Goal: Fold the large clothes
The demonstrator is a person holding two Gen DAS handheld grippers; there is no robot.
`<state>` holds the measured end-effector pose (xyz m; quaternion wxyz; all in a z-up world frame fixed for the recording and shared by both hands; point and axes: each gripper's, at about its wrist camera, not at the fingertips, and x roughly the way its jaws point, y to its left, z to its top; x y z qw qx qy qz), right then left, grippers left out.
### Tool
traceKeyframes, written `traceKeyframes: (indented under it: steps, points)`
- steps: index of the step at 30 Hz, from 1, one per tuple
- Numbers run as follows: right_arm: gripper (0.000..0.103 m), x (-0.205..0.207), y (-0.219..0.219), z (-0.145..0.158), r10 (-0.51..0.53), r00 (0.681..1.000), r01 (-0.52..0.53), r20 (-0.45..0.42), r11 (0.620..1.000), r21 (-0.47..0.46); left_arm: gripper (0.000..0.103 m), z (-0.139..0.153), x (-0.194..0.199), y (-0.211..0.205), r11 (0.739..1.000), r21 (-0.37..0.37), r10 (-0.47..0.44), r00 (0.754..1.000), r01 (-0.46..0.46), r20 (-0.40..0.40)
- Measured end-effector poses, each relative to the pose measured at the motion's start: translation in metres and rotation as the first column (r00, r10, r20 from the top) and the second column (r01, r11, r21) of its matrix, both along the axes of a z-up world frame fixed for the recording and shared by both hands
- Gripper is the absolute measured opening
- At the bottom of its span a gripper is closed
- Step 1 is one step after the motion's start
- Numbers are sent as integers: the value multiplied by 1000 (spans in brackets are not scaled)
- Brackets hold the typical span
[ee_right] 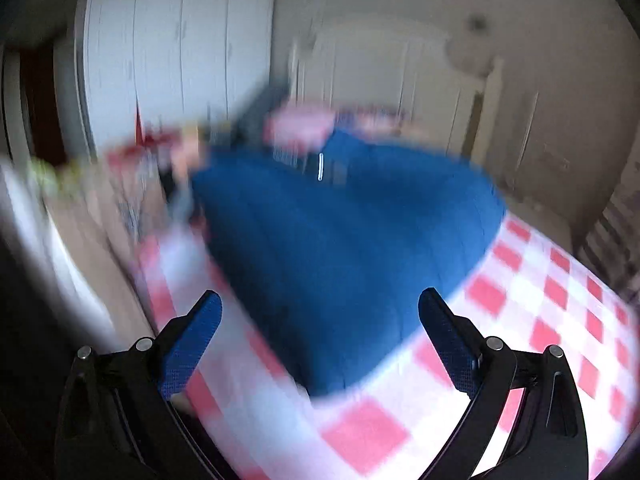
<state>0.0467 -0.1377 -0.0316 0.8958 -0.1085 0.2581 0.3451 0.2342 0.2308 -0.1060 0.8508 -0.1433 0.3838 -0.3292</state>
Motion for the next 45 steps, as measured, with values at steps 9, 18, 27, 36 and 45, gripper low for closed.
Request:
traceKeyframes:
  steps: [9, 18, 27, 36, 45]
  points:
    - [98, 75, 76, -53, -39, 998, 32, -39, 985, -167, 82, 18, -29, 12, 972, 154, 171, 983, -179, 63]
    - [99, 80, 72, -56, -35, 998, 27, -43, 985, -172, 88, 121, -119, 2, 953, 16, 281, 905, -302, 320]
    - [87, 63, 77, -51, 22, 1000, -25, -16, 981, -194, 85, 18, -52, -44, 960, 121, 246, 966, -254, 76]
    - [63, 166, 8, 31, -146, 988, 145, 51, 989, 21, 85, 8, -62, -33, 964, 59, 251, 962, -258, 111]
    - [65, 320, 59, -59, -191, 959, 157, -209, 974, -166, 84, 3, -62, -19, 968, -44, 251, 965, -248, 77]
